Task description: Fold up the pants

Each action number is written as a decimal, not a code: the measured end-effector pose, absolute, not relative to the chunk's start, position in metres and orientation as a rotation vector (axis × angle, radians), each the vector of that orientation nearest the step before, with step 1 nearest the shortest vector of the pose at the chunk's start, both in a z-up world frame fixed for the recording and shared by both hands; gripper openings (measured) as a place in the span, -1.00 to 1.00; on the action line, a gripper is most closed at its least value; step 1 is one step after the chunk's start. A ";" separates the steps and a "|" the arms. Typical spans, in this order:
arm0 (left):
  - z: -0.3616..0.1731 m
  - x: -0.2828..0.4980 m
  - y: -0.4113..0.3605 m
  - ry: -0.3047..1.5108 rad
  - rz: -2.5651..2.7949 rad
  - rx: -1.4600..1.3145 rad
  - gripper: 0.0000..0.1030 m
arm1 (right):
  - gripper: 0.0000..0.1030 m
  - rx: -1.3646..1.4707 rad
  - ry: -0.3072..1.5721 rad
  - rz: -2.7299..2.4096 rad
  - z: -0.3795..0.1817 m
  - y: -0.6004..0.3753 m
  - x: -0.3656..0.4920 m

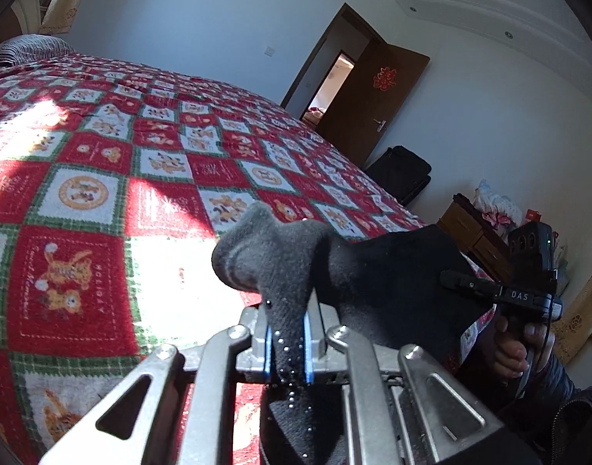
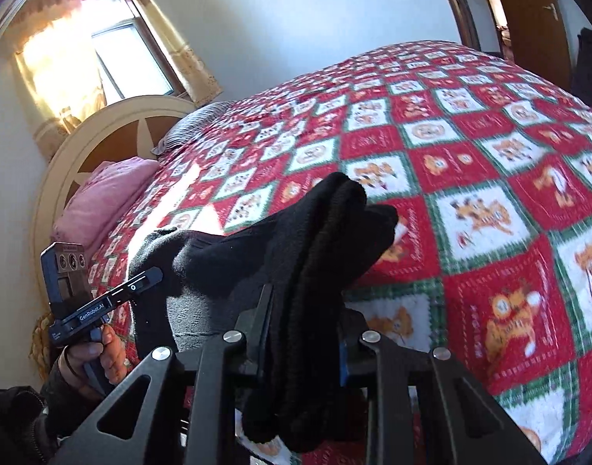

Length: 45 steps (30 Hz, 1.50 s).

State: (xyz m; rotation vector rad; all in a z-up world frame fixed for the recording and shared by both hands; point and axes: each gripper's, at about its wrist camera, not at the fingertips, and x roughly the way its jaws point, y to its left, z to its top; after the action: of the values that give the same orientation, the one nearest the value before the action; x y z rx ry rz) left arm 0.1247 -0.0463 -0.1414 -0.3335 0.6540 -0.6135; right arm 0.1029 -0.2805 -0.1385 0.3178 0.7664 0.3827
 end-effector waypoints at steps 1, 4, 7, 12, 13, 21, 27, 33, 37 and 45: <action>-0.138 0.125 -0.042 0.643 -0.600 -0.326 -0.78 | -0.50 0.314 0.763 0.396 -0.136 -0.275 0.110; -0.132 0.132 -0.025 0.626 -0.557 -0.324 -0.78 | -0.50 0.295 0.758 0.432 -0.129 -0.254 0.132; -0.129 0.139 -0.003 0.616 -0.502 -0.329 -0.78 | -0.50 0.284 0.760 0.474 -0.126 -0.230 0.155; -0.123 0.143 0.040 0.586 -0.407 -0.338 -0.78 | -0.50 0.279 0.765 0.554 -0.126 -0.188 0.192; -0.123 0.145 0.047 0.583 -0.391 -0.341 -0.78 | -0.50 0.277 0.764 0.569 -0.126 -0.180 0.198; -0.135 0.157 0.088 0.598 -0.288 -0.344 -0.78 | -0.50 0.249 0.782 0.639 -0.134 -0.125 0.231; -0.159 0.164 0.105 0.642 -0.248 -0.364 -0.77 | -0.50 0.239 0.810 0.652 -0.146 -0.105 0.252; -0.179 0.165 0.100 0.692 -0.173 -0.348 0.22 | -0.19 0.211 0.897 0.560 -0.174 -0.110 0.273; -0.183 0.160 0.102 0.675 -0.161 -0.346 0.27 | 0.08 0.212 0.890 0.537 -0.177 -0.122 0.271; -0.182 0.152 0.102 0.669 -0.136 -0.324 0.29 | 0.37 0.196 0.881 0.474 -0.185 -0.132 0.267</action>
State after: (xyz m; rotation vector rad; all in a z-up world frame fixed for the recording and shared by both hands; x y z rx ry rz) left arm 0.1523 0.1022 -0.1824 -0.3241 0.6693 -0.1362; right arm 0.2670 -0.1324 -0.1847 0.1958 0.8810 0.4740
